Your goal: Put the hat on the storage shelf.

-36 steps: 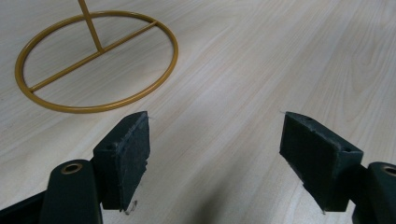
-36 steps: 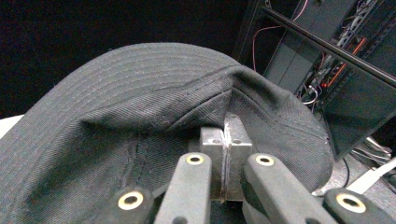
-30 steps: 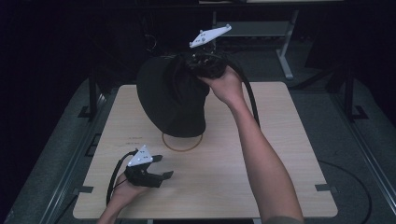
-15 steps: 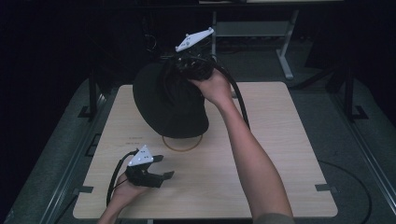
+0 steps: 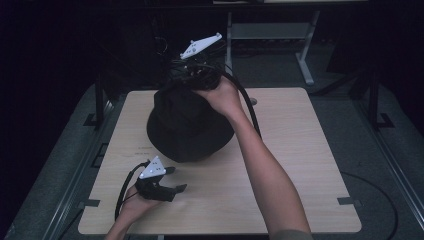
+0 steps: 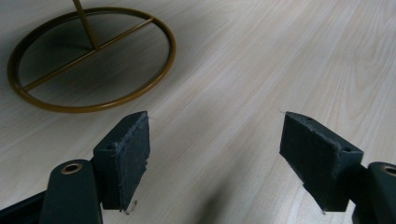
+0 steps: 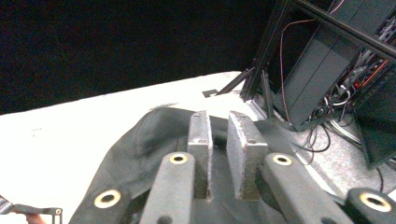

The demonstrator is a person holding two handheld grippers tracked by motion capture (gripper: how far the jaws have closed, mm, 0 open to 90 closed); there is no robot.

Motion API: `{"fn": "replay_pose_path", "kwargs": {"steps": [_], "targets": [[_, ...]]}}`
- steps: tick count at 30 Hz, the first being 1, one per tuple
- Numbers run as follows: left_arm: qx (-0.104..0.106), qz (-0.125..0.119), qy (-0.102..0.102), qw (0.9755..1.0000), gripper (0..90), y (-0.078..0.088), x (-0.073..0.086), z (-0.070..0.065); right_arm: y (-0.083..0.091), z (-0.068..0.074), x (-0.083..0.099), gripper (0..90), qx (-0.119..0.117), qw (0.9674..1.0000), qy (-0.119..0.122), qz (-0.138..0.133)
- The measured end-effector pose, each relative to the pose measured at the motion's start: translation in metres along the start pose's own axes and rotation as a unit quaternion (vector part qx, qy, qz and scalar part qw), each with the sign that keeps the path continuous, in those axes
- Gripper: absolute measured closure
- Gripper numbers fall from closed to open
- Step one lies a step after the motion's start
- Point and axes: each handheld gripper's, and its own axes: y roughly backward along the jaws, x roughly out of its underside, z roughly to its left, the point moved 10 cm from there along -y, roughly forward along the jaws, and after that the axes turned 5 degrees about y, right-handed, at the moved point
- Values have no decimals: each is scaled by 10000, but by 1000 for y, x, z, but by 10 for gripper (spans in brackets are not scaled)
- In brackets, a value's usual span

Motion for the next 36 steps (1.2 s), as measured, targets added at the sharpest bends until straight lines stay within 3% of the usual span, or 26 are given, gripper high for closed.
{"fn": "replay_pose_path", "kwargs": {"steps": [4,12,26,36], "targets": [[23,-60,77,9999,237,2,0,0,8,1,3,711,-95,9998,-147,-79],[-35,-94,91,9999,237,9,2,3,26,-10,12,647,2,9990,-388,-227],[-3,-128,135,9998,237,8,1,2,65,-29,56,516,124,9949,-929,-383],[-15,-96,114,9999,237,7,2,1,83,-29,87,435,127,9923,-1189,-333]]}}
